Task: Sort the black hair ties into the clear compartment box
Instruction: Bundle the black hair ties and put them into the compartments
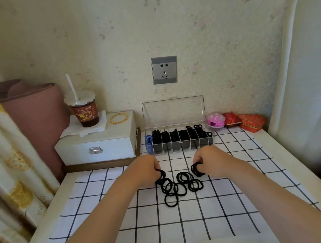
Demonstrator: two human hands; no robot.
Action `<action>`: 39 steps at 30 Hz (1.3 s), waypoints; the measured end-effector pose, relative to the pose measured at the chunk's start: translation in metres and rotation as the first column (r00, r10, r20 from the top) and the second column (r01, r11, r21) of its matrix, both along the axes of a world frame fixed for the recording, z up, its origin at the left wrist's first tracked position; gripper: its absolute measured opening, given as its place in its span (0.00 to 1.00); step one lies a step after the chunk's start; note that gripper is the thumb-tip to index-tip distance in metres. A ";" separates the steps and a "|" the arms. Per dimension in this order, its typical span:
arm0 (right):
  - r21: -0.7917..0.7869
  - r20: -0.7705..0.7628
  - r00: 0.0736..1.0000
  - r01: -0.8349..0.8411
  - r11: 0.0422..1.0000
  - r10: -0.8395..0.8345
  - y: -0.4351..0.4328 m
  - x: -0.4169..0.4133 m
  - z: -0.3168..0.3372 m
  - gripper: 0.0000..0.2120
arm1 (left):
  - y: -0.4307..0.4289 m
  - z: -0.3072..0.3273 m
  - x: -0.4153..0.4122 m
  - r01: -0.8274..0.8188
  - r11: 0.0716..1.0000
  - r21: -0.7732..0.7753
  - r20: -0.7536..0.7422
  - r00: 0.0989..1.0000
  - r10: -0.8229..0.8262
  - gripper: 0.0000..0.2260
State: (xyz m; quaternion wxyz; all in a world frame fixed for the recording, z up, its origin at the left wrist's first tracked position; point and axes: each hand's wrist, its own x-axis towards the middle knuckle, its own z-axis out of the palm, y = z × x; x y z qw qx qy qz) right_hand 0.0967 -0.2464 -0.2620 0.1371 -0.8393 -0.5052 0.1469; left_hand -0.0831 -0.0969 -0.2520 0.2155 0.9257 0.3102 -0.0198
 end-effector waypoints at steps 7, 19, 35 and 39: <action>0.121 -0.337 0.940 -0.002 0.993 0.043 0.005 -0.010 0.018 0.15 | 0.013 0.008 -0.006 -0.091 0.951 -0.296 0.173 0.974 0.147 0.08; -0.047 0.112 0.976 -0.183 0.982 0.188 0.018 -0.033 0.002 0.12 | 0.008 -0.003 -0.013 -0.130 0.872 -0.473 0.186 0.952 0.243 0.05; 0.263 -0.635 0.772 0.181 0.948 0.029 0.016 -0.046 0.032 0.10 | -0.016 0.000 0.007 -0.075 0.746 -0.662 0.339 0.857 0.387 0.07; 0.266 -0.509 0.860 0.201 0.943 -0.040 0.018 -0.048 0.030 0.09 | -0.019 0.004 0.009 -0.004 0.548 -0.836 0.285 0.851 0.441 0.08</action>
